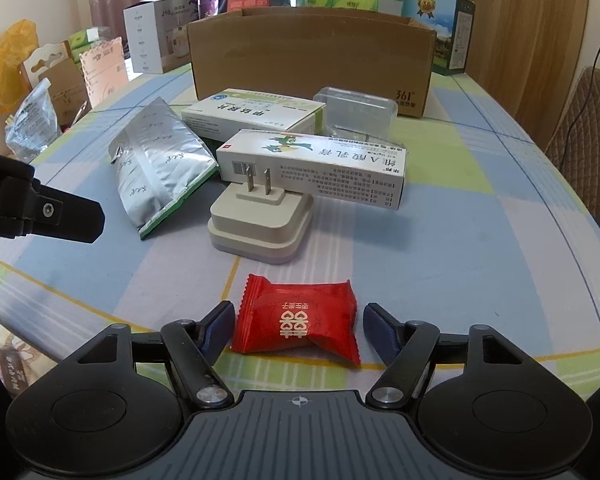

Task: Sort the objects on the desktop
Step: 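Move the right gripper down toward the red candy packet, then close the right gripper on the red candy packet and lift it, then grasp the white medicine box with the left gripper while the right gripper holds the candy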

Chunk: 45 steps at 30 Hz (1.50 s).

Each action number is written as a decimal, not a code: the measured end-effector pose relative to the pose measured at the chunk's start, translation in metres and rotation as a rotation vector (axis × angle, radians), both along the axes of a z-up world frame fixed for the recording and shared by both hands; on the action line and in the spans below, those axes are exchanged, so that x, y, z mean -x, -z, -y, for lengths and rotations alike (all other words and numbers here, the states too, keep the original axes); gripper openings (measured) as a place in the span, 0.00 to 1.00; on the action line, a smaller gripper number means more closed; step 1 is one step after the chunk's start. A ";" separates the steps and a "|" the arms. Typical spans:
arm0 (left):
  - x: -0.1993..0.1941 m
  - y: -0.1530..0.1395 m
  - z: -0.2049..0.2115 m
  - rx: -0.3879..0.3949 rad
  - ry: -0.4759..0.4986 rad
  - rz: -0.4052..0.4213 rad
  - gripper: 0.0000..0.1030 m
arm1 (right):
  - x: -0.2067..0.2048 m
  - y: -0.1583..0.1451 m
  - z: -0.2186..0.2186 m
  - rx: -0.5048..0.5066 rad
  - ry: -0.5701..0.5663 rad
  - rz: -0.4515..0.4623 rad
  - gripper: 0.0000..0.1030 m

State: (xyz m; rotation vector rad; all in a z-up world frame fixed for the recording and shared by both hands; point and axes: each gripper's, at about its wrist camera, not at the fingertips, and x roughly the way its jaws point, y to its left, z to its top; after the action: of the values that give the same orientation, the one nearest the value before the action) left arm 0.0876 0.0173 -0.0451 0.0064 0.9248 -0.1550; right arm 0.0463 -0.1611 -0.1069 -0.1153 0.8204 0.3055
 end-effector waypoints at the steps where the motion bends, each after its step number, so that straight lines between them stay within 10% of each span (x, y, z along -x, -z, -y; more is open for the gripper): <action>1: 0.000 0.000 0.000 0.000 0.000 0.000 0.99 | 0.000 0.000 0.000 0.000 0.000 0.000 0.63; 13: 0.004 -0.004 0.004 -0.024 0.013 0.009 0.99 | 0.003 -0.008 0.005 -0.022 0.011 0.011 0.38; 30: 0.005 -0.011 0.023 -0.067 0.080 0.031 0.99 | 0.000 -0.027 0.031 -0.091 0.065 0.041 0.33; 45: -0.029 -0.019 0.065 -0.124 0.491 0.092 0.98 | -0.024 -0.067 0.071 -0.085 0.018 0.046 0.33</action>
State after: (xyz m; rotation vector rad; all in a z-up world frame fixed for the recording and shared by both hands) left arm 0.1171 -0.0477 -0.0262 0.3550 0.8261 -0.5477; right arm 0.0703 -0.2323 -0.0400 -0.0357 0.7612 0.3194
